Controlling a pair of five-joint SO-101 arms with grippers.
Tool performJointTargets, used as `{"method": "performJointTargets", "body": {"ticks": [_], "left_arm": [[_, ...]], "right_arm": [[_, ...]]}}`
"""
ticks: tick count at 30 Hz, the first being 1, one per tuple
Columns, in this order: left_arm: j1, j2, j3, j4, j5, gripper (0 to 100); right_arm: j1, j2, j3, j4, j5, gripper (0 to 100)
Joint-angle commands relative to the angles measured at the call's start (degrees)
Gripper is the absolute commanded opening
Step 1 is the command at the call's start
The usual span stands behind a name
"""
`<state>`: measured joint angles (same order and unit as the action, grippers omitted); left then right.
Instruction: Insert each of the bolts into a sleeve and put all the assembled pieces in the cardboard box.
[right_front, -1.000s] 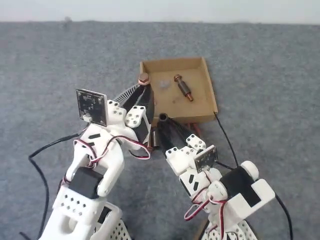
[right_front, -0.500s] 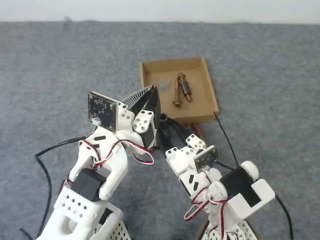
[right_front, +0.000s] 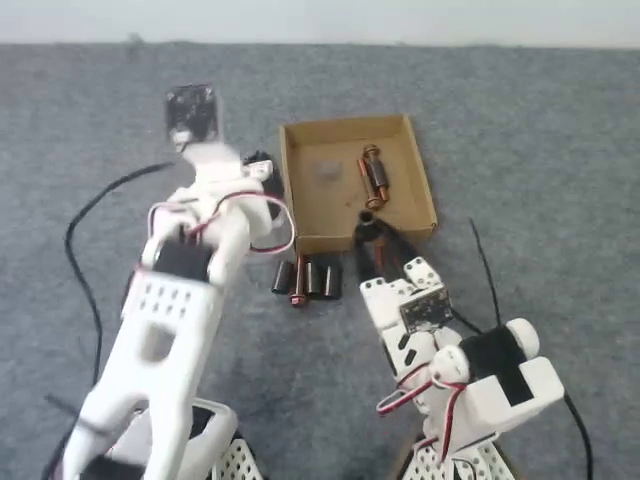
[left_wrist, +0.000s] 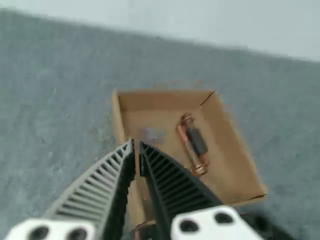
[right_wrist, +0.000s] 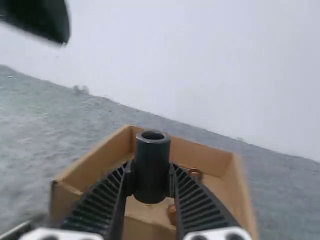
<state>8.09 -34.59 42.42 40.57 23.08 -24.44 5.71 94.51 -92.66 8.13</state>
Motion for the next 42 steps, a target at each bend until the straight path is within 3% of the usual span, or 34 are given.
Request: {"method": "performJointTargets", "body": {"ticks": [1,6,12,17,24,28,34,42], "left_arm": [[-1.6,5.5,-4.3,-1.4,-1.4,1],[-1.4,5.2,0.2,-8.8,-1.3,1],[-1.3,4.8,0.6,-9.6,-1.2,1],[-1.1,5.4,-1.1,-9.7,-1.1,1],[6.4,5.8,-1.5,-10.8,1.0,1],[7.6,14.9,-7.6,-12.0,1.2,1],[9.8,32.3,-23.4,-6.3,1.1,1],[12.9,48.8,-38.2,-2.0,1.2,1]], "right_arm": [[3.6,-0.7,1.4,-2.1,1.3,0.6],[6.5,-0.7,1.1,-2.1,1.3,0.6],[13.5,-5.1,1.8,-0.9,1.1,0.6],[17.1,-12.8,1.1,12.6,1.1,0.6],[18.2,-30.6,1.1,38.8,0.9,0.6],[18.2,-40.7,1.1,53.5,-0.4,0.6],[18.2,-50.9,1.1,67.1,-3.4,0.6],[18.2,-53.2,1.1,70.9,-3.5,0.6]]}}
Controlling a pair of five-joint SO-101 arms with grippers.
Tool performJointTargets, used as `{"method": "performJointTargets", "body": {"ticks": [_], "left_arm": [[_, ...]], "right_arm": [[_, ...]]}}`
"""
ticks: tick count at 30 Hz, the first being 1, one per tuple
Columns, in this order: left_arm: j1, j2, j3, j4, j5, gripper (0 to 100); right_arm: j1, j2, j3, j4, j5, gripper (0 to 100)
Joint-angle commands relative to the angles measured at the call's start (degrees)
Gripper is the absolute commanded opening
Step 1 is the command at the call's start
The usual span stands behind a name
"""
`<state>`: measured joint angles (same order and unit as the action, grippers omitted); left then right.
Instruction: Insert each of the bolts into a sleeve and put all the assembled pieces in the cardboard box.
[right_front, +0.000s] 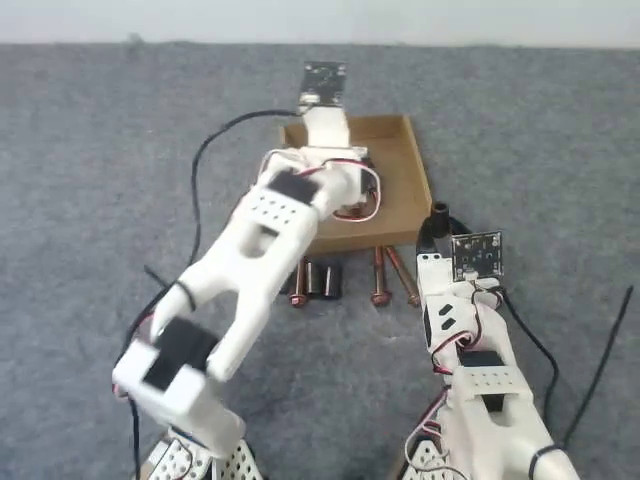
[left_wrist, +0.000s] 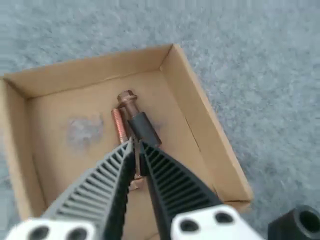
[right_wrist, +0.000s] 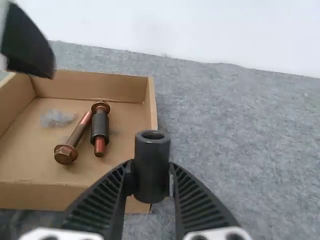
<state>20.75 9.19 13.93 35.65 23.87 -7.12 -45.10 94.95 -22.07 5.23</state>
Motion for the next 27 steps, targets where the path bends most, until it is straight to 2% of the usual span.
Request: {"method": "performJointTargets", "body": {"ticks": [1,6,13,27], "left_arm": [[0.3,7.2,-12.5,5.1,0.4,1],[0.4,17.6,-28.2,16.4,0.4,2],[0.0,31.6,-47.1,28.7,0.4,15],[-1.9,49.9,-78.3,47.0,0.4,13]], "right_arm": [[0.9,-2.4,0.6,0.3,-0.6,0.6],[0.9,-2.4,0.6,0.4,-0.6,0.6],[0.8,-2.4,0.6,0.4,-0.6,0.6],[0.6,-2.4,0.6,0.4,-0.6,0.6]]}}
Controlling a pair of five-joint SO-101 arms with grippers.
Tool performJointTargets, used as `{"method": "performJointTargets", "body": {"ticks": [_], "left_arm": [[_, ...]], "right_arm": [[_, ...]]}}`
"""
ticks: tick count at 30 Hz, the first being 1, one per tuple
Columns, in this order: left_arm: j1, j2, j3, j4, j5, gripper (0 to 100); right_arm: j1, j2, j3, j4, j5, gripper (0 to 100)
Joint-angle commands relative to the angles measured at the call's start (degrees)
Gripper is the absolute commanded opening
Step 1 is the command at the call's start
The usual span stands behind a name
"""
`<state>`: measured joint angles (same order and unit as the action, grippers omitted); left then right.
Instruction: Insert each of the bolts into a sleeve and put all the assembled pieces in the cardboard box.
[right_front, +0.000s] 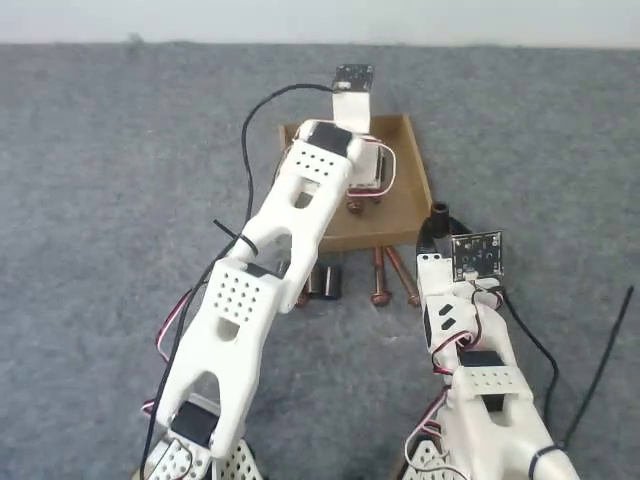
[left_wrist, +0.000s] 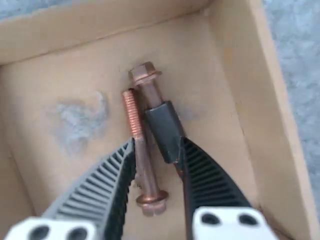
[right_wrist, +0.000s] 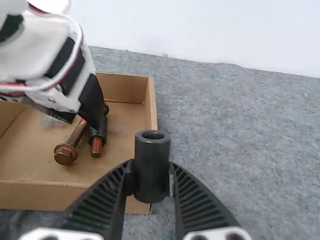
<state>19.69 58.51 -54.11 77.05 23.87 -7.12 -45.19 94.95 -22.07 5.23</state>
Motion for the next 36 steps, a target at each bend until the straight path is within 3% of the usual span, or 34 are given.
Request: {"method": "performJointTargets", "body": {"ticks": [1,14,23,30,36], "left_arm": [[-0.9,1.3,-12.1,6.9,0.4,13],[-1.1,12.1,-27.7,15.9,0.4,13],[-1.5,16.4,-30.8,17.3,0.4,13],[-1.0,17.9,-31.1,17.2,0.4,1],[-0.6,17.5,-32.5,17.4,0.3,1]], "right_arm": [[0.6,-2.3,0.6,0.4,-0.6,0.6],[0.5,-2.3,0.6,0.4,-0.7,0.6],[0.5,-2.3,0.6,0.4,-0.7,0.6],[0.5,-2.3,0.6,0.4,-0.7,0.6],[0.5,-2.3,0.6,0.4,-0.7,0.6]]}}
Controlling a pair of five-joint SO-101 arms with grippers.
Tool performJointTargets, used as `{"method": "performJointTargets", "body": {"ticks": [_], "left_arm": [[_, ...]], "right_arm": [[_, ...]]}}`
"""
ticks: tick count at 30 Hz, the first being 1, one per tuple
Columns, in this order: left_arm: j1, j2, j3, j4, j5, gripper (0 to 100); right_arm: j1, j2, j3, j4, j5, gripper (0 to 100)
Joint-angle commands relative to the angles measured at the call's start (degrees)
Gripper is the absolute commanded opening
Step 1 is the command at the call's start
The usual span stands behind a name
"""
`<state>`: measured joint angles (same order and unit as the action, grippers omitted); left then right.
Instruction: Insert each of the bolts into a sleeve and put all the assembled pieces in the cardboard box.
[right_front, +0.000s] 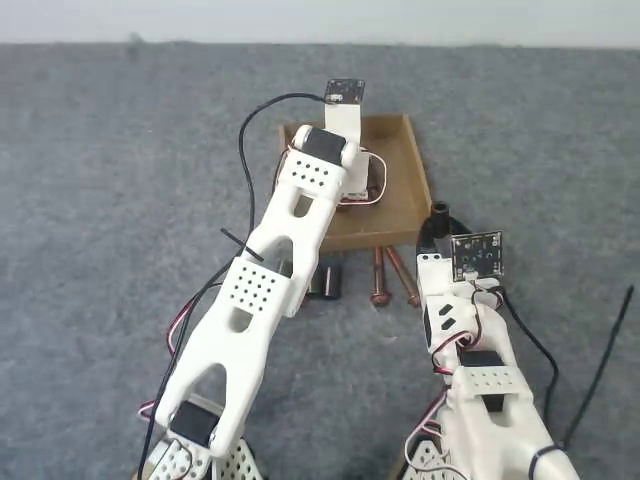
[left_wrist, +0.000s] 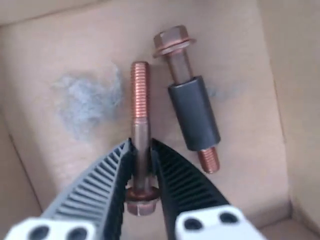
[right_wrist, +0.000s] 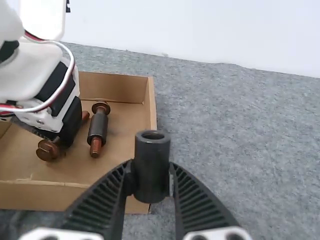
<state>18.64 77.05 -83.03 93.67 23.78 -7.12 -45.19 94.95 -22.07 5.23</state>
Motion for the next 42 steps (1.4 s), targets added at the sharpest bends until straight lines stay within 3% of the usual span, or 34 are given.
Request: {"method": "performJointTargets", "body": {"ticks": [1,4,10,13,16,22,33,42], "left_arm": [[0.4,-1.5,-5.6,1.8,0.3,1],[-0.2,-4.2,-14.0,7.2,0.1,1],[-2.5,-16.0,-5.8,7.1,-0.4,1],[-5.3,-20.7,-1.5,7.2,-5.8,1],[-8.0,-28.0,6.5,7.4,-10.9,1],[-8.8,-49.8,34.5,6.7,-12.1,1],[-15.8,-73.8,75.9,-7.0,-12.3,1],[-17.3,-94.3,115.8,-33.7,-12.3,1]], "right_arm": [[0.5,-2.3,0.6,0.4,-0.7,0.6],[0.4,-2.3,0.6,0.2,-0.8,0.6],[0.4,-2.3,0.6,0.0,-0.8,0.6],[0.4,-2.3,0.6,0.1,-0.8,0.6],[0.4,-2.3,0.6,0.1,-0.8,0.6],[0.4,-2.3,0.6,0.2,-0.8,0.6],[0.4,-2.2,0.6,0.4,-0.8,0.6],[0.4,-2.2,0.6,0.5,-0.8,0.6]]}}
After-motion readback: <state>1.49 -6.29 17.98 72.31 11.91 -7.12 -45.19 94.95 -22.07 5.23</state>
